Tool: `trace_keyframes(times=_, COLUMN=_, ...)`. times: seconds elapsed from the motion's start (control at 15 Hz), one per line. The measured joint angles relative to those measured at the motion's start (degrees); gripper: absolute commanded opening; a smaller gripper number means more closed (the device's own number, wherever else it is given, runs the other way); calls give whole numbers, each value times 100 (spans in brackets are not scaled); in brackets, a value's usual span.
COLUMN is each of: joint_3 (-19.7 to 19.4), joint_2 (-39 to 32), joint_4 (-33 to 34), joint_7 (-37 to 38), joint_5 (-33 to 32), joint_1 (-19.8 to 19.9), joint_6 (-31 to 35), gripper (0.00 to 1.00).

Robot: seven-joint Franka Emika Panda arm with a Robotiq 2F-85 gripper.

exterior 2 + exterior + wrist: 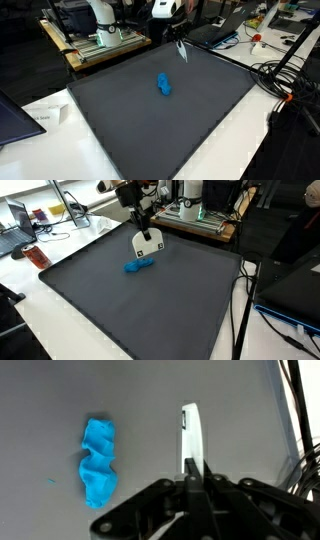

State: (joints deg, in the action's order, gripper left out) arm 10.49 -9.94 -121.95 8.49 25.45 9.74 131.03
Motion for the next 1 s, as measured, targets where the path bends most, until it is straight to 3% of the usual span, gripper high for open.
trace_keyframes(times=0.4, joint_3=-478, joint_2=-907, joint_4=877, joint_7=-1166, joint_5=368, joint_1=-19, joint_6=-963, gripper=1)
trace_keyframes(times=1.0, joint_3=-543, joint_2=-2222, joint_4=2173, joint_7=-1952, joint_5=637, joint_1=122, joint_6=-1821, gripper=1)
